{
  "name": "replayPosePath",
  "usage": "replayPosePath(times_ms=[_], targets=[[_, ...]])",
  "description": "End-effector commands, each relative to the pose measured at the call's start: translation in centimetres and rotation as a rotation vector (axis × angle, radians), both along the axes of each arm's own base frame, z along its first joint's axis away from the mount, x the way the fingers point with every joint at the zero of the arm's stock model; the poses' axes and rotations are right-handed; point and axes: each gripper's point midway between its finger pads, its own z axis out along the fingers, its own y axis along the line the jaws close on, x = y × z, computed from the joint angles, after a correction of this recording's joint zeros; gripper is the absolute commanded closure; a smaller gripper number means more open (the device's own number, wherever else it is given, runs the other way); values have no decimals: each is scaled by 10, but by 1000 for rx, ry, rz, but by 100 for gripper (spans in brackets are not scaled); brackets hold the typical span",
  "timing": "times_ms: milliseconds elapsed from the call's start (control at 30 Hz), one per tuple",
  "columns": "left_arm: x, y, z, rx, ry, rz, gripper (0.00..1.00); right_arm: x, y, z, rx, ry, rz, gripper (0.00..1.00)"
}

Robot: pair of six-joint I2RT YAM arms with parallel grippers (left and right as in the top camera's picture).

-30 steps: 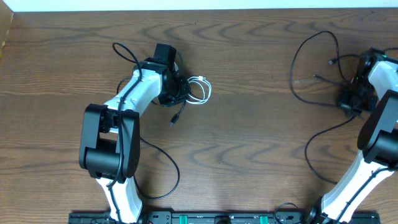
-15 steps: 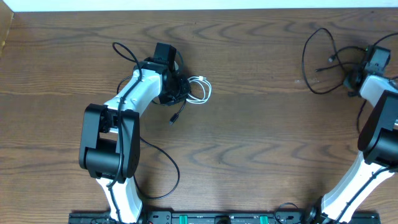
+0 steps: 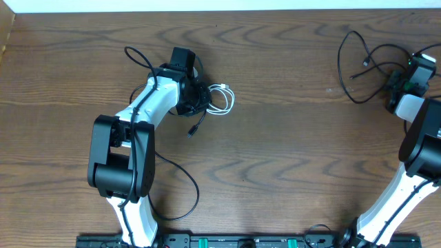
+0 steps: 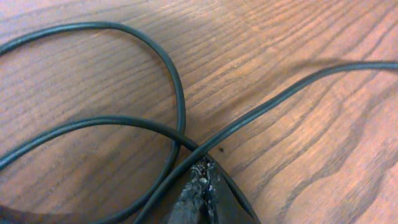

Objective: Untangle cables

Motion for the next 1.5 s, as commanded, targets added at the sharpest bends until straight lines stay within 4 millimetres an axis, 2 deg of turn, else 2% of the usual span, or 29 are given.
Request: replayPosePath(times_ms=[0,67,100,167,233,300,333,367,400,433,533,633,733,767,800,900,1033,1067,1100,1233,1467], targets=[[4,0,11,1,-33,-6,84,-1,-1,13,-55,55,74,95],[8,-1,18,-1,-61,-22,84,3,-2,50,-86,24,87,90],[10,-1,23,-2,-76,-29,83,3,-1,63,-89,12,90,84],[13,-2,36,-8,-109,-27,83,0,6,93,-80,-11,113,84],[16,0,51,-15,-144,-23,83,-7,17,112,-52,-14,145,83],[17,1,63,-21,-173,-18,83,-15,31,125,15,-18,167,78],[17,1,69,-23,-184,-18,79,-21,41,131,66,-22,180,75],[17,1,75,-26,-197,-18,80,-25,51,136,117,-26,198,74],[16,1,79,-28,-203,-17,90,-28,60,138,162,-30,216,73],[15,2,82,-30,-205,-14,92,-31,71,140,223,-36,237,73],[9,1,81,-35,-172,11,92,-38,117,138,409,-25,362,65],[1,-1,76,-27,-139,2,93,-46,164,130,571,17,492,66],[-3,2,71,0,-126,6,92,-55,207,120,662,81,573,68],[-2,7,68,28,-129,15,92,-57,218,117,672,104,589,67],[1,17,65,89,-136,35,88,-59,239,113,676,139,629,66],[4,29,63,153,-151,56,83,-61,280,110,675,176,717,62],[7,43,62,233,-167,82,83,-61,333,115,659,186,844,59],[8,46,62,248,-170,87,83,-62,347,116,651,186,879,57],[8,47,61,254,-171,89,78,-63,360,117,642,189,910,56],[9,52,61,283,-174,101,74,-75,410,119,628,214,1025,55],[12,67,58,334,-170,173,69,-93,474,119,518,231,1150,51]])
